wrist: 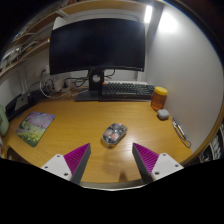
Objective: Arrange mouse
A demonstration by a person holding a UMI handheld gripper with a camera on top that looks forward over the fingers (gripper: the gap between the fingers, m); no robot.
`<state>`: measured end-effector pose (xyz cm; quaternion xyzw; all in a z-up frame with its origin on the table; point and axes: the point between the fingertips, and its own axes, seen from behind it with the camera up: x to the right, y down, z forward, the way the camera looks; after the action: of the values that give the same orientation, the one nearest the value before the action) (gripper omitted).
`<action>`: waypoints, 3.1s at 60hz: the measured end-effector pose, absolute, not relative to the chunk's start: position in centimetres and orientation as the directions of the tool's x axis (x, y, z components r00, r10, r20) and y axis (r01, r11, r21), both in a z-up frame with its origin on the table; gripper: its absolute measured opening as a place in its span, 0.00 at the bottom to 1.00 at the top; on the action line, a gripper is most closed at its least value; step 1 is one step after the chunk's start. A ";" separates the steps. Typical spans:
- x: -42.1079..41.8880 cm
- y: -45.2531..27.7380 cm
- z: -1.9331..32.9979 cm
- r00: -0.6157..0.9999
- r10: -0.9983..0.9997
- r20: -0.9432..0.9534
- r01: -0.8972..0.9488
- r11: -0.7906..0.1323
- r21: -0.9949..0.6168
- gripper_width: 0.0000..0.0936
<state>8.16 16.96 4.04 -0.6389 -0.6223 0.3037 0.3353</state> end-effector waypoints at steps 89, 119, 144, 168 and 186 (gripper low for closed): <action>-5.9 9.3 10.2 0.059 0.998 -0.002 0.608 -0.037 -0.793 0.37; -5.1 -22.1 5.2 -0.114 0.991 -0.068 0.700 0.032 -0.713 0.37; -3.0 -24.4 -1.0 -0.127 0.992 -0.004 0.751 0.093 -0.654 0.72; 4.6 -17.2 10.8 -0.052 0.999 -0.005 0.789 0.038 -0.613 0.91; 9.7 -7.3 13.3 0.032 0.996 0.085 0.784 0.028 -0.620 0.91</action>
<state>9.72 -7.30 13.27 -0.6678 -0.6664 0.2002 0.2643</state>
